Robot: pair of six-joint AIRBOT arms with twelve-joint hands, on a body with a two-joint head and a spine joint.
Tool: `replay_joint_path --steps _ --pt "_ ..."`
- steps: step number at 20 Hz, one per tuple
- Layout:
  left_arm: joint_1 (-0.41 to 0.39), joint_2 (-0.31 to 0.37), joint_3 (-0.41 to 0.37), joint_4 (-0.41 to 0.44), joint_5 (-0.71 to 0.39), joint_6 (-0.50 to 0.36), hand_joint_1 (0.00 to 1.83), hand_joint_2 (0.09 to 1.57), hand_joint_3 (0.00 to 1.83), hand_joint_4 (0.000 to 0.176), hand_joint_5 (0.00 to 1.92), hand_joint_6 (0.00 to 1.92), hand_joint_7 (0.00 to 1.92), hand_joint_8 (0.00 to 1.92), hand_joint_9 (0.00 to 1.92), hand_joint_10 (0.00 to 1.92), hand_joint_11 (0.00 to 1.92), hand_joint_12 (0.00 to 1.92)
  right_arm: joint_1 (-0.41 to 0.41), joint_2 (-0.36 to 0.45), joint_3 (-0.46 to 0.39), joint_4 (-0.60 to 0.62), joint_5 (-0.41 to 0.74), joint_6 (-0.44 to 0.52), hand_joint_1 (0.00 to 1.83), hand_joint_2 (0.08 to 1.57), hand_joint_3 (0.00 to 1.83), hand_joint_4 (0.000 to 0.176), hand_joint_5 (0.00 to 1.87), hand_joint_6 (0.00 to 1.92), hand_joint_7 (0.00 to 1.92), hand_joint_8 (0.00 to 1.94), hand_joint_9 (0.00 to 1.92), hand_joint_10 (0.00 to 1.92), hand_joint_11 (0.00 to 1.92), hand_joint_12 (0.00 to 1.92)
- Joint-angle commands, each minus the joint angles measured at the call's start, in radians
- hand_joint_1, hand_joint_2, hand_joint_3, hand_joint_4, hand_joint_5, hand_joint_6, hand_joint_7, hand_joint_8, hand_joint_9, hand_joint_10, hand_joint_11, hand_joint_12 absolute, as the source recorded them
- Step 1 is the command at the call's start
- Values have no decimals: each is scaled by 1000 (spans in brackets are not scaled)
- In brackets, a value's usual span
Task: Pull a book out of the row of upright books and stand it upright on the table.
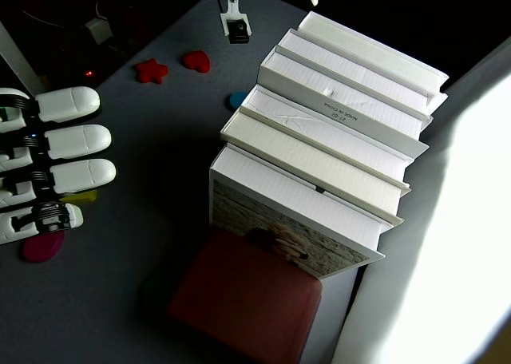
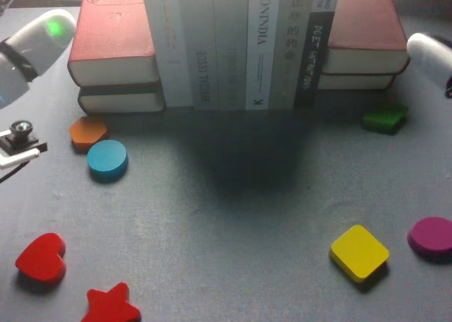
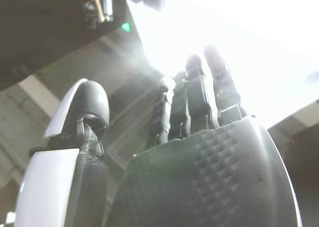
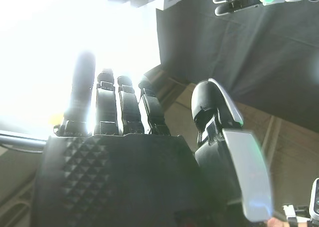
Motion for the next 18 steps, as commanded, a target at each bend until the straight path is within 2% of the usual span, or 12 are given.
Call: replay_joint_path --steps 1,2,3,6,8,9,10,11,12,14,17,18 --pt "-7 5 1 -16 -122 -7 262 1374 5 36 132 4 31 1 0 0 0 83 7 2 3 23 125 8 624 1413 26 0 0 0 0 0 0 0 0 504" --pt "-7 7 -1 -16 -124 -3 263 1378 4 35 130 2 29 0 0 0 0 73 5 2 0 27 127 7 617 1416 24 0 0 0 0 0 0 0 0 502" --pt "-9 8 -2 -16 -124 -1 262 1377 3 35 129 1 29 0 0 0 0 71 3 2 0 28 129 7 628 1424 7 0 0 0 0 0 0 0 0 384" --pt "-16 8 0 -12 -114 -1 181 1367 1 54 137 1 48 1 0 0 0 167 3 3 4 25 129 7 597 1421 1 0 0 0 0 0 0 0 0 138" --pt "-20 7 5 -12 -107 -1 239 1386 2 36 137 3 43 0 0 0 0 199 23 15 7 3 110 6 589 1427 2 0 0 0 0 0 0 0 0 21" --pt "-22 6 8 -9 -101 -1 264 1397 2 31 123 1 21 0 0 0 0 140 38 19 9 -11 96 5 593 1438 7 0 0 0 0 0 0 0 0 3" --pt "-25 5 11 -2 -88 -2 300 1403 1 17 132 2 16 0 0 0 0 160 70 21 15 -33 53 -4 502 1449 9 0 0 0 0 0 0 0 0 0" --pt "-25 5 12 0 -84 -2 300 1403 1 17 132 2 16 0 0 0 0 160 88 21 20 -44 30 -8 502 1449 9 0 0 0 0 0 0 0 0 0" --pt "-25 4 13 1 -81 -2 317 1403 0 14 136 2 10 1 0 0 0 149 117 20 27 -63 -8 -14 403 1444 6 0 0 0 0 0 0 0 0 0" --pt "-25 1 16 1 -77 -2 323 1403 0 0 142 5 3 1 0 0 0 146 175 16 41 -101 -73 -21 303 1423 0 6 3 1 0 0 0 0 0 0" --pt "-24 -3 20 1 -72 -5 336 1399 0 5 154 3 0 0 0 0 0 168 294 -5 69 -175 -210 -43 270 1386 0 5 30 11 0 0 0 0 0 0" --pt "-24 -4 21 1 -71 -5 349 1400 0 0 159 3 0 0 0 0 0 188 328 -13 77 -195 -248 -52 251 1376 0 0 46 17 0 0 0 0 0 0"
